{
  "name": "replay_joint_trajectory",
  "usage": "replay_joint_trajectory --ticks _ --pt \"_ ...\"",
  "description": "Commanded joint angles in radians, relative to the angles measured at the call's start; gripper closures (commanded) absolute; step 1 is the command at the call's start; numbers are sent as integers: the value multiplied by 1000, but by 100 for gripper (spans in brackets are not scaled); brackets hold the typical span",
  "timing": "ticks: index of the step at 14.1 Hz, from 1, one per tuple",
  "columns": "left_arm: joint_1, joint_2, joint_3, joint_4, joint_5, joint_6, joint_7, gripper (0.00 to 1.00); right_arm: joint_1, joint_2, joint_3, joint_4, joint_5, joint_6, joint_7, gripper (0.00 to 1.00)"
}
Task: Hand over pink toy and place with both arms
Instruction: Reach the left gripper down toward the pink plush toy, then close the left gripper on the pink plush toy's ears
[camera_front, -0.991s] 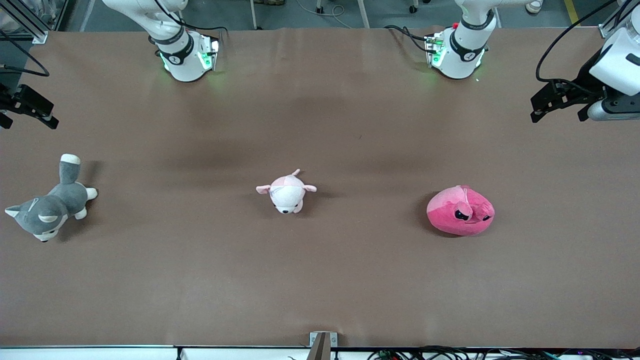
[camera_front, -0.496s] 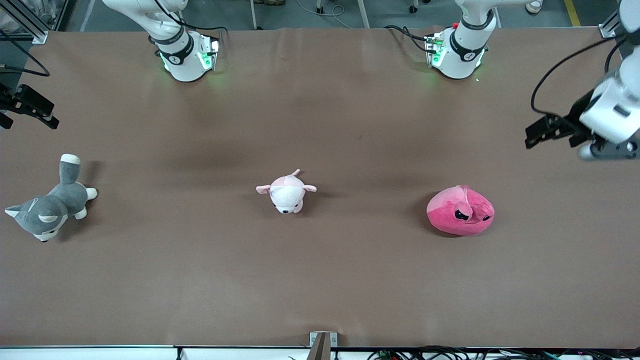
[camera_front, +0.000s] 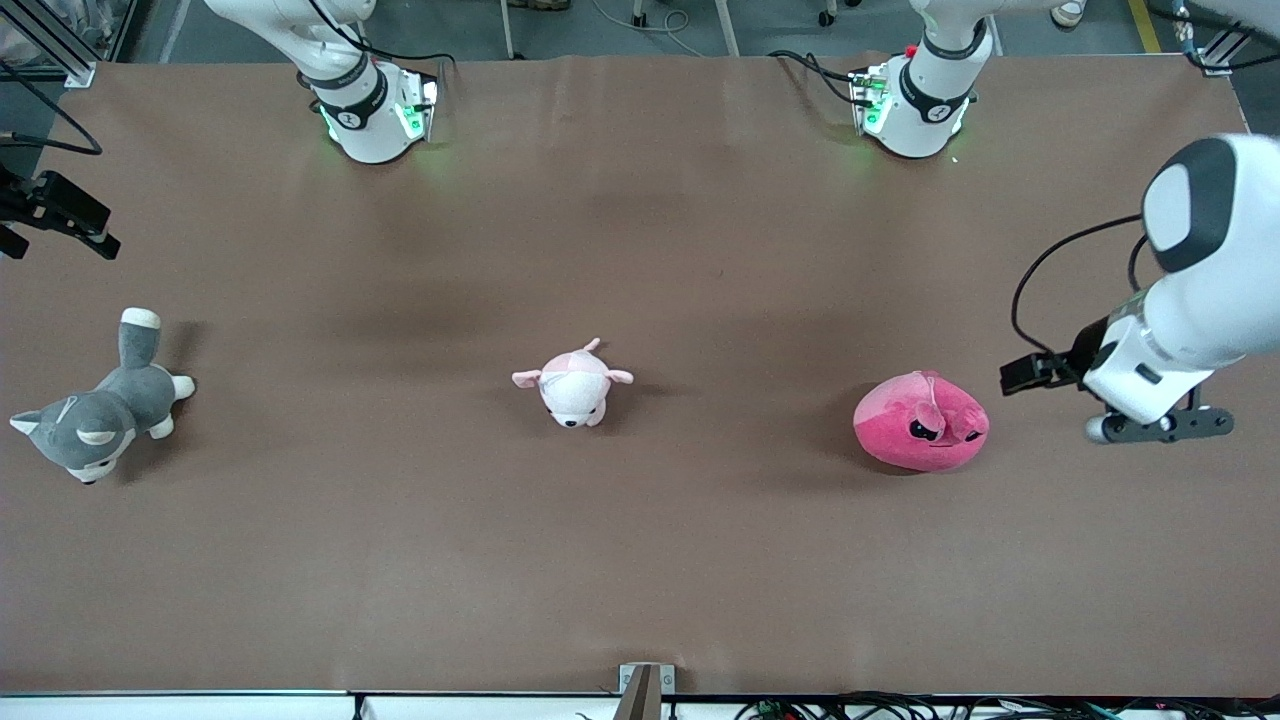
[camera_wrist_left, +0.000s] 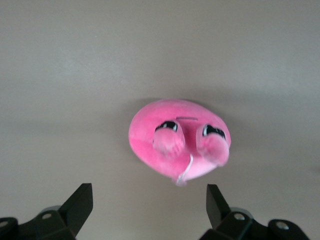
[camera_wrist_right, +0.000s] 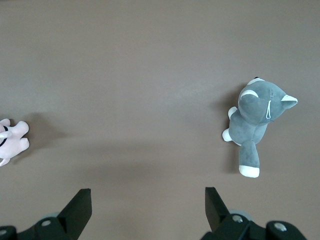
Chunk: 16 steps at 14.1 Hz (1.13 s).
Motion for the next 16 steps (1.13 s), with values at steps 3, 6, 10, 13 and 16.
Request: replay_joint_trajectory --ticks 3,6,10,13,16 --pt "-4 10 -2 -147 14 175 -63 0 -9 -3 12 -1 -17 -2 5 0" --pt "-4 27 -4 -184 8 238 -73 3 -9 14 11 -1 -17 -2 6 0" --pt "-4 51 -5 -187 -2 278 -96 10 -8 19 12 -1 -17 -2 5 0" --pt "-4 70 -7 -187 -2 300 -106 27 -8 29 12 -1 -15 -1 6 0" --pt "-7 73 -10 -187 -2 303 -119 58 -5 36 12 -1 -15 1 5 0"
